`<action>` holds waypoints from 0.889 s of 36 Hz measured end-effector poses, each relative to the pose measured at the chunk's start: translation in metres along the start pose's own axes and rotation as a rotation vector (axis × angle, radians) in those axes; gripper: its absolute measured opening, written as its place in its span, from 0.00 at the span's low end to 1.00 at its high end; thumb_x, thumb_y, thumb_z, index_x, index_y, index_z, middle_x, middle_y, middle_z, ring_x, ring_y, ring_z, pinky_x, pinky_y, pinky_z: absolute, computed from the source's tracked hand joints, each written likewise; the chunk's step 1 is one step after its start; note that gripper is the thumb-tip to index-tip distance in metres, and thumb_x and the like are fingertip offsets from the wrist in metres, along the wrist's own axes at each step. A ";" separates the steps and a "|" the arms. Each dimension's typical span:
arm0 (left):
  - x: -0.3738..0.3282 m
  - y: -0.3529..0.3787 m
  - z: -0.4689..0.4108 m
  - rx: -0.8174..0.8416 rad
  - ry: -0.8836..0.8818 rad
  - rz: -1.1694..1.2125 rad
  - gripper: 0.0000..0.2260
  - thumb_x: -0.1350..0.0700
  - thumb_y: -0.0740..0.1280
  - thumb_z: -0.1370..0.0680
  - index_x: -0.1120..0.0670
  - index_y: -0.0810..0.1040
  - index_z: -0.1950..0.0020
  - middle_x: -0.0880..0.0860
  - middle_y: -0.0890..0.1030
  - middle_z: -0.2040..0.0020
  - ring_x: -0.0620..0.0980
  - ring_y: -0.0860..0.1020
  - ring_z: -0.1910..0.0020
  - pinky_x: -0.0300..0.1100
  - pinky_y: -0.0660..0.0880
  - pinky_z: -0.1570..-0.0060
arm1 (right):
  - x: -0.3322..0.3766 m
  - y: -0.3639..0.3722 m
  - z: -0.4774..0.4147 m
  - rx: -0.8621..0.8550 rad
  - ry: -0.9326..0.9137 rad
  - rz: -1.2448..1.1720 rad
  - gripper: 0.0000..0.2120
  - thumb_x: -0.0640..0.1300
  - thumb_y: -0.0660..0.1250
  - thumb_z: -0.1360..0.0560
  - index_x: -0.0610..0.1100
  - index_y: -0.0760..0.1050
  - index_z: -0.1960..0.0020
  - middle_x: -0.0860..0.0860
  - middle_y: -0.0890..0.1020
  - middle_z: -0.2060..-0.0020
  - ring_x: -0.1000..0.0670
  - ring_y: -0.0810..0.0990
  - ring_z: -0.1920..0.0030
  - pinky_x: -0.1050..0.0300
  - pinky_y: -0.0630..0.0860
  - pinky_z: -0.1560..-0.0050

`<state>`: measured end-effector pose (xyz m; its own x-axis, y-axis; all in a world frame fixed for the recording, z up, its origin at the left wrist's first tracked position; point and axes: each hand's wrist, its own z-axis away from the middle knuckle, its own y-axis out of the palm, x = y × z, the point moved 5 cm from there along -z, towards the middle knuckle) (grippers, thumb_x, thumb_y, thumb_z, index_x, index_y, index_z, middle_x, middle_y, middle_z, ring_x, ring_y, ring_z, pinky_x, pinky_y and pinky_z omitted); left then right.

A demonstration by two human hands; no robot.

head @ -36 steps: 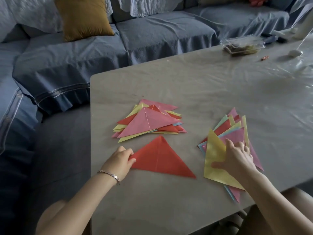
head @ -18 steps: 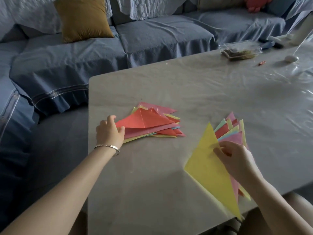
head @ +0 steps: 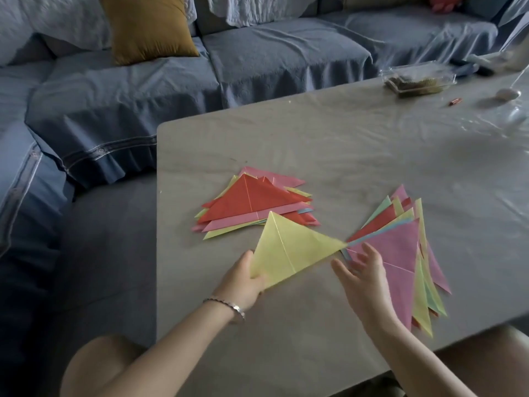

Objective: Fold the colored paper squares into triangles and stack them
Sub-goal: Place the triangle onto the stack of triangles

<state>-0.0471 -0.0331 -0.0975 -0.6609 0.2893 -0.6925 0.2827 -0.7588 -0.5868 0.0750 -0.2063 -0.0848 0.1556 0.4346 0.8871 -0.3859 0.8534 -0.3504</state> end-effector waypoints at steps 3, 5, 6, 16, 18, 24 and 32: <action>0.000 -0.012 -0.011 0.013 0.044 -0.338 0.16 0.59 0.57 0.22 0.54 0.62 0.34 0.57 0.77 0.46 0.56 0.75 0.52 0.44 0.69 0.58 | 0.002 -0.007 0.005 -0.045 -0.236 0.229 0.29 0.37 0.69 0.28 0.42 0.63 0.30 0.46 0.63 0.32 0.47 0.64 0.32 0.52 0.64 0.33; -0.001 -0.016 -0.018 0.028 0.064 -0.447 0.20 0.60 0.57 0.21 0.53 0.58 0.30 0.57 0.74 0.39 0.56 0.75 0.45 0.42 0.68 0.55 | -0.002 0.001 0.007 0.037 -0.402 0.390 0.24 0.37 0.69 0.29 0.43 0.70 0.34 0.47 0.65 0.32 0.47 0.62 0.30 0.55 0.59 0.31; -0.002 -0.018 -0.021 0.030 0.070 -0.462 0.23 0.60 0.57 0.21 0.52 0.56 0.28 0.57 0.71 0.35 0.56 0.73 0.41 0.42 0.69 0.51 | -0.006 0.008 0.008 0.104 -0.445 0.464 0.23 0.37 0.69 0.28 0.44 0.71 0.34 0.48 0.66 0.31 0.48 0.61 0.30 0.58 0.56 0.31; 0.002 -0.002 -0.004 -0.402 0.477 -0.679 0.22 0.63 0.74 0.37 0.59 0.79 0.43 0.59 0.79 0.45 0.58 0.80 0.48 0.49 0.77 0.52 | -0.005 0.070 0.031 0.314 -0.867 0.933 0.23 0.54 0.53 0.28 0.46 0.78 0.41 0.52 0.79 0.41 0.49 0.77 0.39 0.54 0.71 0.41; 0.005 0.015 0.008 -0.328 0.607 -0.707 0.17 0.59 0.63 0.30 0.58 0.79 0.42 0.57 0.79 0.41 0.53 0.79 0.44 0.44 0.76 0.49 | -0.008 0.078 0.032 0.341 -0.889 0.952 0.23 0.54 0.54 0.28 0.46 0.77 0.40 0.52 0.79 0.41 0.49 0.77 0.39 0.54 0.74 0.43; 0.029 0.028 0.013 -0.136 0.602 -0.800 0.19 0.54 0.45 0.20 0.55 0.65 0.33 0.51 0.73 0.34 0.48 0.70 0.34 0.40 0.59 0.35 | -0.017 0.072 0.027 0.347 -0.767 0.986 0.26 0.57 0.52 0.26 0.43 0.79 0.42 0.51 0.80 0.42 0.50 0.78 0.41 0.53 0.75 0.43; 0.046 0.003 0.014 -0.106 0.472 -0.755 0.26 0.48 0.41 0.18 0.55 0.73 0.36 0.49 0.74 0.34 0.44 0.65 0.34 0.33 0.51 0.33 | -0.024 0.040 0.019 0.220 -0.707 1.006 0.33 0.56 0.38 0.20 0.42 0.79 0.42 0.48 0.80 0.41 0.49 0.78 0.41 0.48 0.72 0.41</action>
<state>-0.0863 -0.0307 -0.1250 -0.3486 0.9172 -0.1927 -0.0337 -0.2178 -0.9754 0.0385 -0.1877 -0.1147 -0.7928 0.5578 0.2457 -0.2042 0.1368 -0.9693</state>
